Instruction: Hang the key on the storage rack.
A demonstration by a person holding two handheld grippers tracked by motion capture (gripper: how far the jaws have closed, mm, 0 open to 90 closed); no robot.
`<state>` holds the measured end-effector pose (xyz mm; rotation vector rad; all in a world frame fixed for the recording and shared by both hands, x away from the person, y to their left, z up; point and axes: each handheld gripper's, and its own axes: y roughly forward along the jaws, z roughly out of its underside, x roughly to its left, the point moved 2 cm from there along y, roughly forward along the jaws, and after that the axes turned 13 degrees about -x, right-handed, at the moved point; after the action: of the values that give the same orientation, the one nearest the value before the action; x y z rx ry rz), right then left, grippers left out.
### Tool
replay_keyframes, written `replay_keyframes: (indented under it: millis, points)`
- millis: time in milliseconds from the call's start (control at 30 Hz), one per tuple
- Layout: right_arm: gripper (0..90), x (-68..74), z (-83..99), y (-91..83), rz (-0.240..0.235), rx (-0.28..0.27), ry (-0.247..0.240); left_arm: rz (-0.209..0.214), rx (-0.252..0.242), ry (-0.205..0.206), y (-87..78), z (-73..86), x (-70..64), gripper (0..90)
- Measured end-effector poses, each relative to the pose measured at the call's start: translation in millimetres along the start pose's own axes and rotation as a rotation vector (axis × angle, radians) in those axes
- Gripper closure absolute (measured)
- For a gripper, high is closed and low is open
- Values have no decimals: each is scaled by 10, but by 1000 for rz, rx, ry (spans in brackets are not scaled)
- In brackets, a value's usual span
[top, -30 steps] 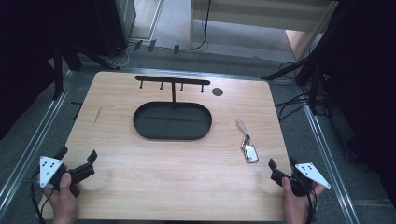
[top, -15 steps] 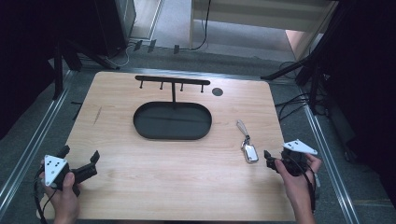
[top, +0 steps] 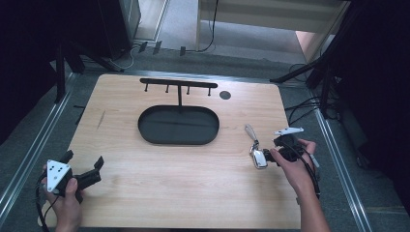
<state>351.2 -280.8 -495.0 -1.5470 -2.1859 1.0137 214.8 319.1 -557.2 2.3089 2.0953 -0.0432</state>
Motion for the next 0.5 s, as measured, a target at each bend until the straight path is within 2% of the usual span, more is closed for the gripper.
replay_keyframes:
  millis: [133,233,267,300,333,500]
  points:
    - [302,-2,-134,90,-9,35,-12,2,2,-3,5,0,-2,0]
    - [320,-6,-237,157,-17,74,1,3,7,-6,7,0,3,0]
    - [412,-10,-297,199,-12,102,11,2,7,-10,8,0,6,0]
    - [412,-10,-297,199,-12,102,11,1,6,-11,9,0,9,0]
    - [490,-16,-355,228,8,117,11,1,7,-15,10,-1,16,0]
    - [523,-11,-459,302,37,158,16,1,9,-15,14,0,14,0]
